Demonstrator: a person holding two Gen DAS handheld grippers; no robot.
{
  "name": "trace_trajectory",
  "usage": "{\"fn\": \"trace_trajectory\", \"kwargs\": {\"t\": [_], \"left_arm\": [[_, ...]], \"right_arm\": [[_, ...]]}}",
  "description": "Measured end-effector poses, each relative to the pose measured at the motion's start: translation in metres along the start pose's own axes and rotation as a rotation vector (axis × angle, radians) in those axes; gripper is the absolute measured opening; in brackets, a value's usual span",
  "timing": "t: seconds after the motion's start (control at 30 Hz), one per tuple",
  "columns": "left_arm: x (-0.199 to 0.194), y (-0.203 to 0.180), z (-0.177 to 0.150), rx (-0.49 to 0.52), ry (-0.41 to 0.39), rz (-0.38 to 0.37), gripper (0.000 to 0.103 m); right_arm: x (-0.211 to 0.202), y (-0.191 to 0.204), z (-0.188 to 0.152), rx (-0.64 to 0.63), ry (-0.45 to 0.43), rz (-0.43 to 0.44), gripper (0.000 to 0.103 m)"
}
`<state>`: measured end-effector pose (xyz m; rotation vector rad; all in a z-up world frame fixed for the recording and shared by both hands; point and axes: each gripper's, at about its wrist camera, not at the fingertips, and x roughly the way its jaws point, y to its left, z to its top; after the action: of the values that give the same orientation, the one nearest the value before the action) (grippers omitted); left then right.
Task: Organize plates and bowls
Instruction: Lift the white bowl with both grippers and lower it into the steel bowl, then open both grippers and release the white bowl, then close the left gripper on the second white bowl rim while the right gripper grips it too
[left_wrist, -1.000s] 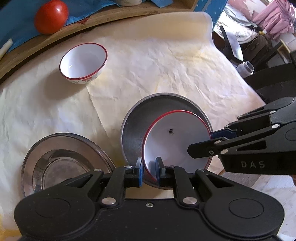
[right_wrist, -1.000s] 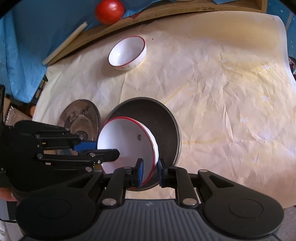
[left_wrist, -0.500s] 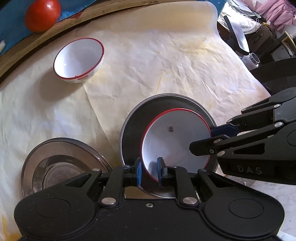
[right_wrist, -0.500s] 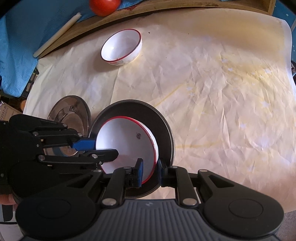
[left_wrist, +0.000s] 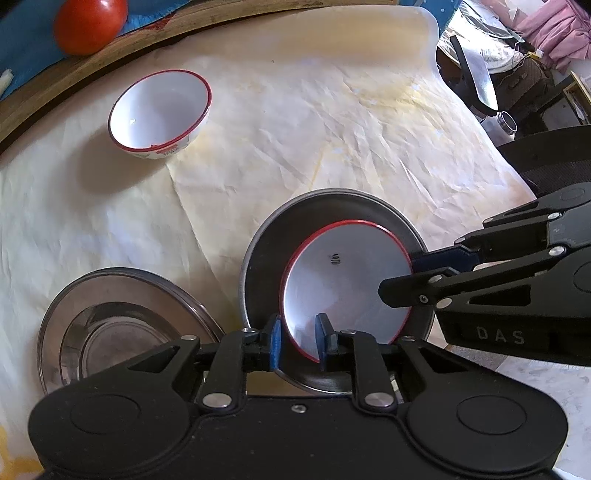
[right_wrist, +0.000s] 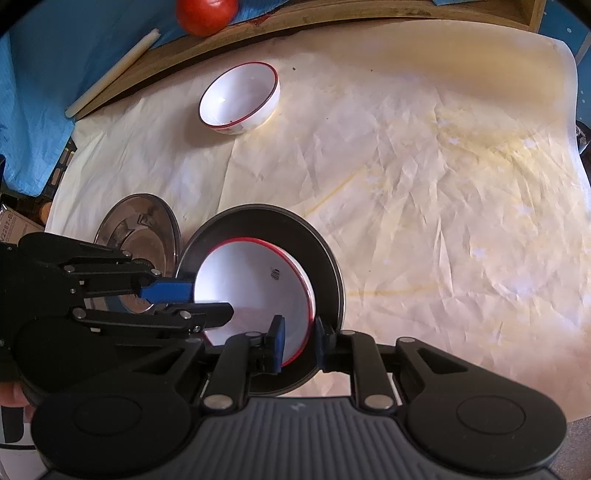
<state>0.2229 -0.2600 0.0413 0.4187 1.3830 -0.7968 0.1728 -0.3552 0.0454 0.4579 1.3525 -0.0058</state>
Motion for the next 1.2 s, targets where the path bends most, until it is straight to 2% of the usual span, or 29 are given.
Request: {"fn": "trace_trajectory", "kwargs": {"t": [0.13,0.47,0.5,0.57,0.6,0.63,0.7,0.77,0.8,0.83,0.87,0.93,1.03,1.2], "left_arm": [[-0.007,0.0,0.001,-0.004,-0.022,0.005,0.032],[-0.025,0.005,0.006,-0.028,-0.07,-0.011,0.039],[-0.028,0.006,0.006,-0.028,-0.078,-0.004,0.042],[-0.036,0.008,0.008,-0.025,-0.109,0.051,0.058],[-0.04,0.012,0.008,-0.028,-0.133,0.064,0.062],[-0.044,0.017,0.01,-0.037,-0.149,0.061,0.066],[-0.052,0.03,0.014,-0.075,-0.177,0.052,0.068],[-0.057,0.045,0.02,-0.119,-0.2,0.06,0.075],[-0.058,0.051,0.023,-0.14,-0.209,0.066,0.078],[-0.058,0.06,0.026,-0.166,-0.218,0.078,0.086],[-0.057,0.066,0.028,-0.187,-0.224,0.092,0.093],[-0.055,0.081,0.034,-0.238,-0.233,0.129,0.099],[-0.047,0.105,0.041,-0.318,-0.229,0.154,0.1],[-0.036,0.142,0.052,-0.435,-0.225,0.154,0.1]], "right_arm": [[-0.006,0.001,0.0,-0.001,-0.017,0.004,0.026],[-0.019,-0.001,0.0,0.004,-0.053,0.014,0.036],[-0.021,-0.001,0.001,0.005,-0.057,0.017,0.039],[-0.025,-0.003,0.002,0.01,-0.072,0.011,0.053],[-0.027,-0.004,0.004,0.012,-0.081,-0.001,0.062],[-0.029,-0.007,0.006,0.017,-0.091,-0.003,0.063],[-0.031,-0.013,0.01,0.039,-0.094,0.007,0.064],[-0.031,-0.019,0.016,0.056,-0.1,0.008,0.071],[-0.031,-0.021,0.019,0.062,-0.101,0.009,0.077],[-0.03,-0.024,0.023,0.071,-0.101,0.009,0.086],[-0.028,-0.026,0.025,0.076,-0.098,0.008,0.089],[-0.025,-0.029,0.033,0.086,-0.093,-0.001,0.096],[-0.019,-0.034,0.042,0.106,-0.089,-0.013,0.102],[-0.01,-0.041,0.062,0.137,-0.086,-0.04,0.102]]}}
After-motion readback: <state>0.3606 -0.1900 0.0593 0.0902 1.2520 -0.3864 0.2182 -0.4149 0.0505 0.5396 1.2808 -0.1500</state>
